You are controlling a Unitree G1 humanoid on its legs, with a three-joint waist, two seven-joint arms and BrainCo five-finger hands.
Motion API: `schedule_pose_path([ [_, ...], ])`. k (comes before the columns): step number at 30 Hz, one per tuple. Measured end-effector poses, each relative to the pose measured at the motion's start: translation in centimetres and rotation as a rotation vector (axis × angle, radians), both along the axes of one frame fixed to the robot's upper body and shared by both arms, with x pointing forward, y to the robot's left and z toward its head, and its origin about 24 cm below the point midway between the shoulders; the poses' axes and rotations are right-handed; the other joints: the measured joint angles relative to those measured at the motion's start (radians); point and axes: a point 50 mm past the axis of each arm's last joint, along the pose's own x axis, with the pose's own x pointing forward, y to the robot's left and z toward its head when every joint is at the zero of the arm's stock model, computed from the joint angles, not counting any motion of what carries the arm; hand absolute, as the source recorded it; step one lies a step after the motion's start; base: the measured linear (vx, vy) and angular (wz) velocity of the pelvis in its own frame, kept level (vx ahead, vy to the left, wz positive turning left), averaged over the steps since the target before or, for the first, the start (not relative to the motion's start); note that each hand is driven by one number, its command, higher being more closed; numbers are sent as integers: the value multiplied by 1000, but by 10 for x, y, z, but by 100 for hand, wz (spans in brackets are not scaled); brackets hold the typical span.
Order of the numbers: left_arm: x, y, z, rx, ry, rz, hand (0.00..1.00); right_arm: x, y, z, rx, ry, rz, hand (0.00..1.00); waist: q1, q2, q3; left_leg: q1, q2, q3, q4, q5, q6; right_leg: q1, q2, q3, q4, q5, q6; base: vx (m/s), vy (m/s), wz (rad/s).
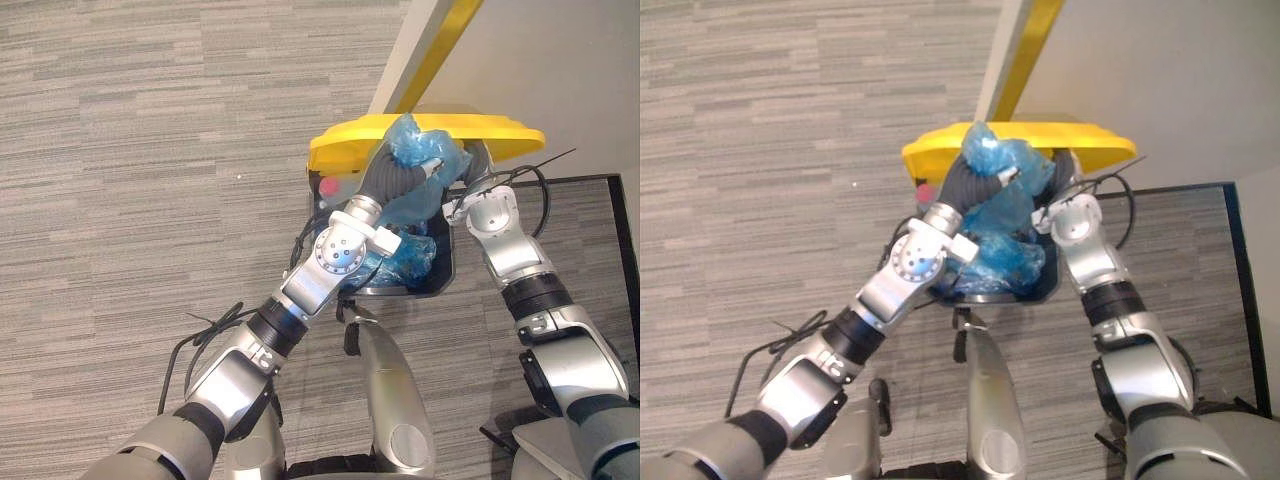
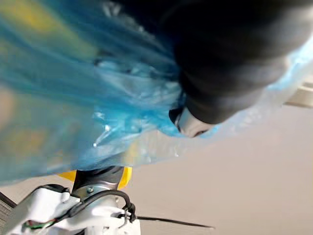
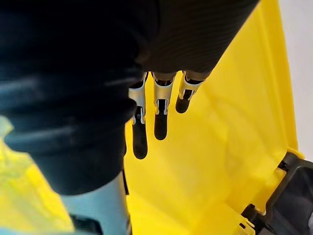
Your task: Gather rubbish on tea table into small bin, then transfer packed bag to large trash can.
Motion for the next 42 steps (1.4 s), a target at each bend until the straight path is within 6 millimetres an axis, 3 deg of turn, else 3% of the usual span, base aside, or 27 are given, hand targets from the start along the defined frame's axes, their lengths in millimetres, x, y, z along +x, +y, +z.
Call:
schedule_pose_path([
  [8, 30, 21, -50, 211, 153, 140, 100, 3, -8, -10, -12, 50, -43, 0, -3, 0, 0, -18, 3, 5, -17, 6, -1, -22, 10, 2, -18, 11, -15, 22, -11, -3],
  [14, 44, 42, -73, 292, 243, 247, 100, 4, -7, -10, -27, 54, -57, 0, -3, 0, 0, -82, 9, 1, 25, -5, 3, -59, 13, 2, -34, 26, -22, 5, -3, 0],
  [19, 46, 44, -87, 362, 268, 273, 100, 7, 3, -1, -8, 22, -41, 0, 1, 0, 0, -173, 33, -3, 109, -36, -8, -111, 24, -7, -34, 38, -14, -5, -27, -1],
  [20, 46, 45, -92, 380, 290, 281, 0, 7, 8, -1, 0, 19, -30, 0, 6, 0, 0, -186, 44, -2, 126, -45, -12, -118, 32, -10, -33, 39, -15, 6, -43, -6],
  [29, 42, 27, -96, 387, 314, 272, 0, -7, 43, 16, 72, -88, 105, 0, 25, 0, 0, -257, 93, 5, 202, -79, -25, -170, 69, -18, -18, 41, -20, 23, -57, -7],
  [35, 43, 29, -97, 466, 275, 308, 0, -12, 51, 27, 71, -138, 144, 0, 37, 0, 0, -262, 110, 33, 217, -86, -31, -192, 81, -13, 1, 38, -24, 27, -52, -9],
  [42, 43, 31, -98, 551, 229, 339, 0, -13, 53, 27, 63, -143, 163, 0, 44, 0, 0, -235, 107, 43, 204, -73, -48, -176, 77, -10, 8, 38, -24, 20, -28, 0],
])
